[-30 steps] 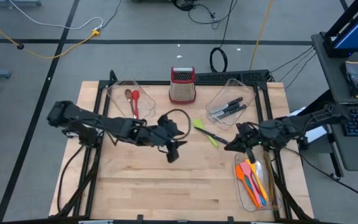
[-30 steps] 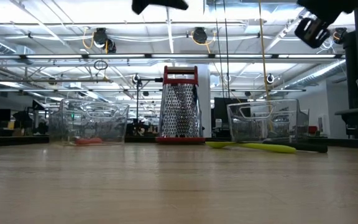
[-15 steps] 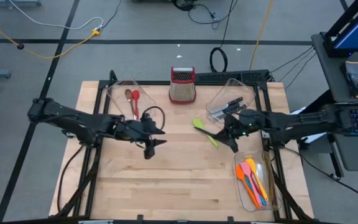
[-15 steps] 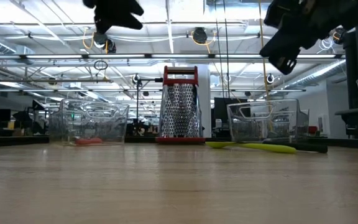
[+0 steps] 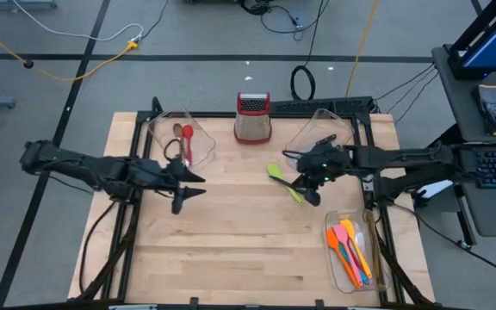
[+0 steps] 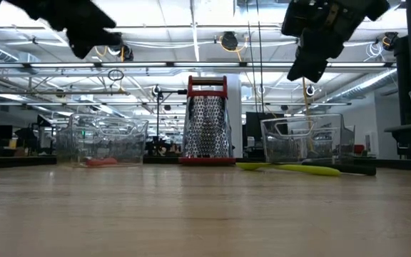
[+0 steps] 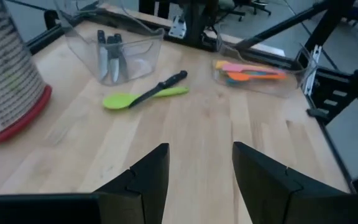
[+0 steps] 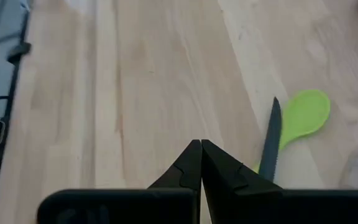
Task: Pick & Place Kitchen Items
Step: Put the black kitchen knife into the top right transparent bin
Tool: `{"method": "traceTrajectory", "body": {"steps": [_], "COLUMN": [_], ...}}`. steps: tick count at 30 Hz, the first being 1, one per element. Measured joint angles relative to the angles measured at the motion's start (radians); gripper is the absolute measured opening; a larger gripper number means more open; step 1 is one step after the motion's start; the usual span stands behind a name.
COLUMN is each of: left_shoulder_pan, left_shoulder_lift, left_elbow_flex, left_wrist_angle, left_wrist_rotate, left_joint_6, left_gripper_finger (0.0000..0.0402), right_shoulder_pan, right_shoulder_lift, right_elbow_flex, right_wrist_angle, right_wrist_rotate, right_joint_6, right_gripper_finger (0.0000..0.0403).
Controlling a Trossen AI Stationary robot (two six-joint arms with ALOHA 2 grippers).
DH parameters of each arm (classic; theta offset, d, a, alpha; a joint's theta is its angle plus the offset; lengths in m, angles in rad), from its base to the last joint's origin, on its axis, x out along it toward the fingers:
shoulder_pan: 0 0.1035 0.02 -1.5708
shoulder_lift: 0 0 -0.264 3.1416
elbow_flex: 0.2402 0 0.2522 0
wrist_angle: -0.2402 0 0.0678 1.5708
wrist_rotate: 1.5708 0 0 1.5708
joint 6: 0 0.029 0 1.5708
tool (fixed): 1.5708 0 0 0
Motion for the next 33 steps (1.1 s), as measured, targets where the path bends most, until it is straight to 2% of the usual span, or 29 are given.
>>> {"method": "traceTrajectory", "body": {"steps": [13,24,33], "left_shoulder_pan": [0.001,-0.006,-0.006], "left_shoulder_lift": [-0.328,-0.477,-0.562], "left_elbow_flex": [-0.198,-0.271,-0.275], "left_wrist_angle": [-0.023,-0.107,-0.181], "left_wrist_rotate": [-0.001,-0.001,-0.001], "left_joint_6": [0.005,-0.007,0.025], "left_gripper_finger": [0.0177,0.0177,0.0177], "right_shoulder_pan": [0.000,0.001,0.000], "right_shoulder_lift": [0.190,0.290,0.327], "right_elbow_flex": [0.188,0.244,0.246], "right_wrist_angle": [-0.299,-0.397,-0.451], "right_wrist_rotate": [0.000,-0.003,-0.060], "right_joint_6": [0.046,0.036,0.066], "right_gripper_finger": [0.0000,0.0002,0.0058]}}
